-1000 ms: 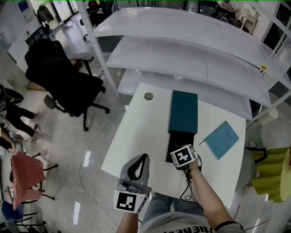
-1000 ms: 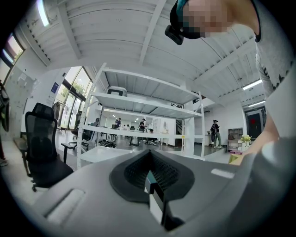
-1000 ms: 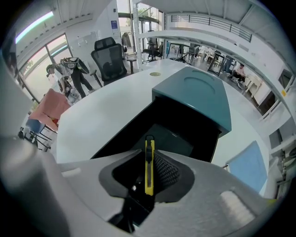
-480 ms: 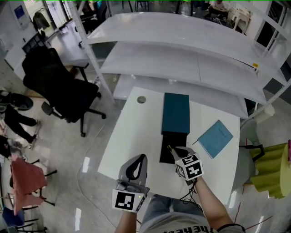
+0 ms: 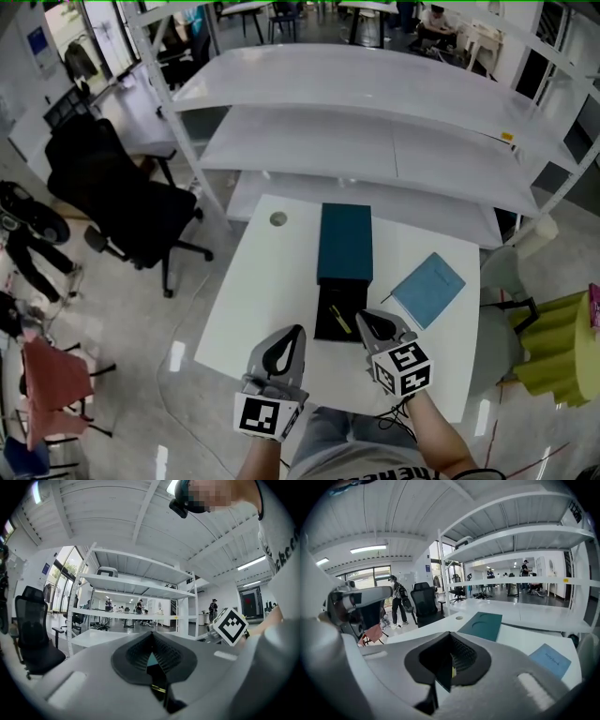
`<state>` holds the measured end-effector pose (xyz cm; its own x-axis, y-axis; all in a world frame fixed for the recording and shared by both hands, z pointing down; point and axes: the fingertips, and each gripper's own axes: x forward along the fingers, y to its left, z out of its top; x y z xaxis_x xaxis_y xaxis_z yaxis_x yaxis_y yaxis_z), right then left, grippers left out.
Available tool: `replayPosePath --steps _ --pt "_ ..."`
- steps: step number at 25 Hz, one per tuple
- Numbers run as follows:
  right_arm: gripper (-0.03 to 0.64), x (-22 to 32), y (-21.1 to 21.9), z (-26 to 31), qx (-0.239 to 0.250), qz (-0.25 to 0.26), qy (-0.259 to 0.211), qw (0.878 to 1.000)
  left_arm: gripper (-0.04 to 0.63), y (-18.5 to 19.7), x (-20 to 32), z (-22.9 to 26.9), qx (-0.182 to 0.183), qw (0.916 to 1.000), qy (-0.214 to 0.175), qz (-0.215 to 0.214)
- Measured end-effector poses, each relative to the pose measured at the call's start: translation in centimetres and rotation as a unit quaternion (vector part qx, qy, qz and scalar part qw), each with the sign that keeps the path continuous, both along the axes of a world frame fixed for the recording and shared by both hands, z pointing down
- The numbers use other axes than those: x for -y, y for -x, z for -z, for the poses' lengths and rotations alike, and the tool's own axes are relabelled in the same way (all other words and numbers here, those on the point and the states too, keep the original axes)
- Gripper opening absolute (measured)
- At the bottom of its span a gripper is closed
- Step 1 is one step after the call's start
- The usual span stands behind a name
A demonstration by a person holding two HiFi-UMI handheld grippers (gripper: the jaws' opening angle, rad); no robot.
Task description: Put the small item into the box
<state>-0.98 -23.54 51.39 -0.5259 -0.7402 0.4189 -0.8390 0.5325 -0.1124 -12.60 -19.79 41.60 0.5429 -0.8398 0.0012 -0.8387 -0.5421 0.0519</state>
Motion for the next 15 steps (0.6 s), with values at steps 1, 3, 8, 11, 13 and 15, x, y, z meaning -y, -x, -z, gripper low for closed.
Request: replayPosePath --steps 1,3,8,11,13,15 --pt "0.002 -0.3 -0.3 0.7 0.003 0.000 -0.010 1.000 0.015 -0.3 -0.2 0.1 0.000 1.0000 -0.001 -0.001" --pt "0.002 -0.8 -0.8 2.0 0.008 -0.001 -0.028 1.000 0.015 -0.8 -0.5 0.4 0.001 1.0000 -0.003 -0.001" --pt "0.002 -2.0 -1.8 5.1 0.026 -0.001 -0.064 0.998 0.014 -1.8 -1.2 1.0 0.006 1.0000 -0.003 -0.002" --pt "0.002 -2.8 -2.3 6.4 0.023 0.003 -0.082 0.996 0.014 -2.3 -1.9 1.5 0.006 1.0000 -0.007 -0.001" --pt "0.002 -3.4 -2.5 7.1 0.023 0.004 -0.091 0.996 0.014 -2.6 -2.3 1.7 0.006 0.9999 -0.011 0.000" --pt "0.002 -4.0 -2.9 7.8 0.024 0.004 -0.100 0.995 0.014 -2.8 -2.7 2.0 0.005 0.9999 -0.013 0.001"
